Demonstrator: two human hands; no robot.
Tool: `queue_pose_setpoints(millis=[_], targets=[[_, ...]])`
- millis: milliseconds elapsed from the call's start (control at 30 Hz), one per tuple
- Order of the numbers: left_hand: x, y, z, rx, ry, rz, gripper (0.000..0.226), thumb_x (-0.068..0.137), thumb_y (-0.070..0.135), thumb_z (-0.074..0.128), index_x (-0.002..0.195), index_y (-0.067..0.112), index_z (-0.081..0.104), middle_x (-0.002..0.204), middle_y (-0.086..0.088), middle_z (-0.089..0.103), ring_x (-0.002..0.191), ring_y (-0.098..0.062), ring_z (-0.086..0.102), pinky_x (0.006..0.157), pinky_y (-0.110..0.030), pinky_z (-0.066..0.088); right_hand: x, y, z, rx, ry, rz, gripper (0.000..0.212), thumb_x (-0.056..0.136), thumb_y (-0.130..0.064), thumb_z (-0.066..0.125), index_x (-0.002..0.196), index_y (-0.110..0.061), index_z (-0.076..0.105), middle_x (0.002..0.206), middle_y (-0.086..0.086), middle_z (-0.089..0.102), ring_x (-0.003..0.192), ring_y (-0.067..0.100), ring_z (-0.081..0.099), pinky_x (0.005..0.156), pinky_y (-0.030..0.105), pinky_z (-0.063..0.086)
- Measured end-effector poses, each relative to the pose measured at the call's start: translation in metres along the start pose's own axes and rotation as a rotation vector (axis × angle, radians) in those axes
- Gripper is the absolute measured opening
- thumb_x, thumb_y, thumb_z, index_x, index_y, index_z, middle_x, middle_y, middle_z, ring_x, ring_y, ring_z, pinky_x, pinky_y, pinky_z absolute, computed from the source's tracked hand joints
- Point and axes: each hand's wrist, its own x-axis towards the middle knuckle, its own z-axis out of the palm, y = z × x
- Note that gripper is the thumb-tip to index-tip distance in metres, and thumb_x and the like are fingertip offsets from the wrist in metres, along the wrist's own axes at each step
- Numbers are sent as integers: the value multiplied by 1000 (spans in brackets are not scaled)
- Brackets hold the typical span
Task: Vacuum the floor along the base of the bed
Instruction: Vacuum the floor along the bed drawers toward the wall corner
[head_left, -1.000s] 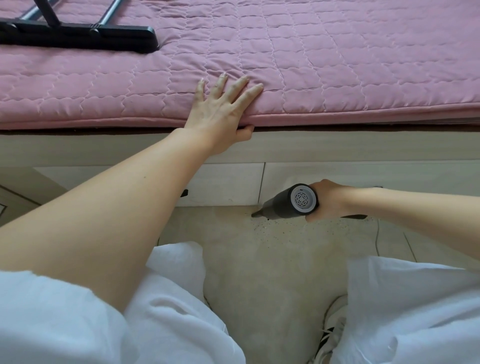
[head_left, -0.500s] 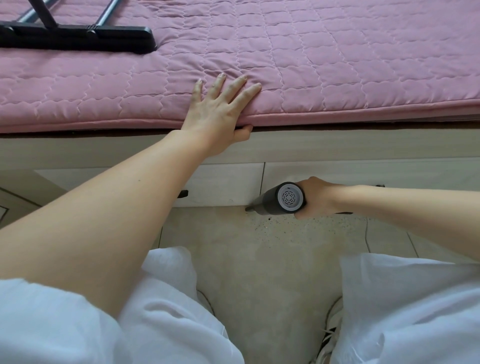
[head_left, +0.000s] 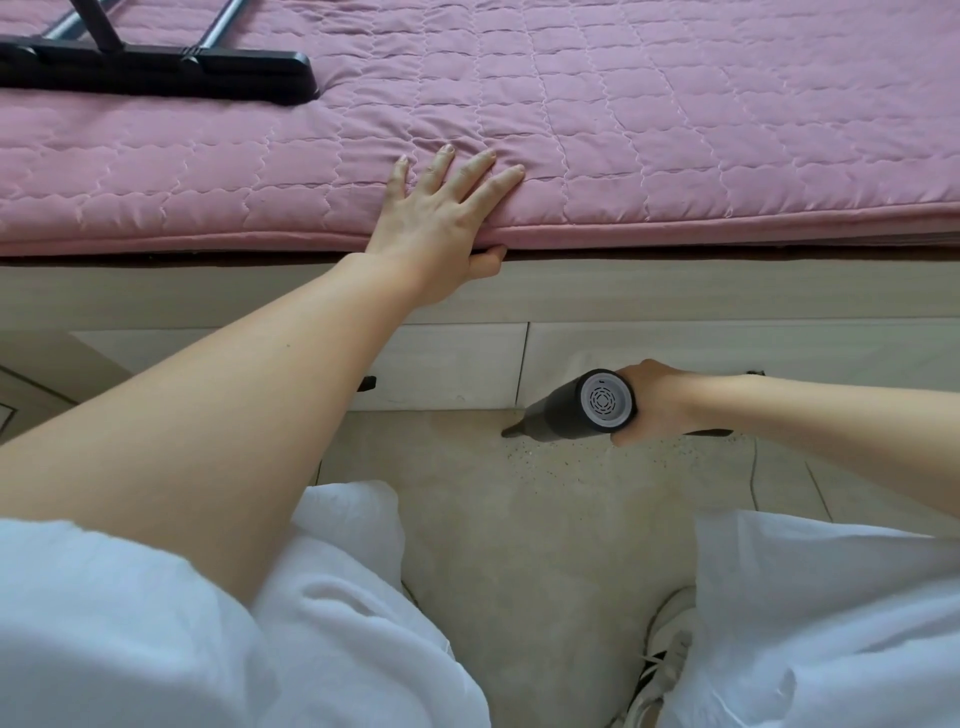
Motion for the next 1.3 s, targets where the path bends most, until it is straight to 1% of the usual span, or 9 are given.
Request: queue_pose_setpoints(millis=[67,200,333,533,700,800,900,1100,1300], targets=[[0,0,0,-3,1,-3,76,91,54,47,154,38,9,164,5,8,151,-28,5,118,-59,5,-1,3,0,-15,5,25,27,70,-27,71,76,-34,46,81,-8,61,78,16,61,71,32,53],[0,0,0,-4,3,-2,76,91,53,48,154,37,10,164,5,9,151,-28,6,118,-59,5,-3,4,-1,-17,5,40,27,71,-27,71,74,-33,45,77,-10,58,72,14,58,65,29,49],[0,0,1,-9,11,2,76,91,53,49,154,37,11,164,4,10,151,-28,7,118,-59,5,-2,0,0,2,6,22,23,71,-25,70,78,-31,49,82,-3,62,73,16,60,61,28,47],[0,0,0,-9,4,2,76,90,53,47,154,37,10,164,5,10,151,-28,6,118,-59,6,2,-9,-2,-1,3,-25,22,75,-21,69,81,-28,50,79,-4,59,66,12,54,54,21,42],[0,-1,1,-7,12,2,76,90,53,48,154,38,11,163,5,10,151,-28,7,118,-59,6,-3,-8,-2,9,-16,-21,26,75,-21,70,94,-24,52,85,-4,60,76,15,58,58,21,43],[0,-1,1,-2,13,-1,76,89,54,47,154,38,11,163,5,10,151,-28,7,118,-59,6,-8,-4,-2,-22,-14,19,24,74,-25,71,83,-28,49,79,-7,57,72,15,56,57,23,42],[1,-1,2,1,18,-3,76,89,54,48,154,38,11,163,6,11,150,-28,8,118,-59,7,-11,1,-2,-29,-11,39,29,73,-27,71,73,-32,43,74,-11,54,69,14,54,61,24,42],[0,0,2,-5,27,-4,77,89,53,50,154,37,13,163,5,12,150,-29,9,118,-59,7,-17,2,-1,-19,0,46,28,73,-23,71,71,-30,43,69,-11,53,59,5,50,50,19,38],[1,0,2,-5,28,-5,77,88,54,50,154,38,13,163,5,13,150,-29,10,118,-59,7,-13,-2,-1,-19,20,29,27,73,-23,70,70,-29,43,69,-11,53,58,4,49,49,20,37]])
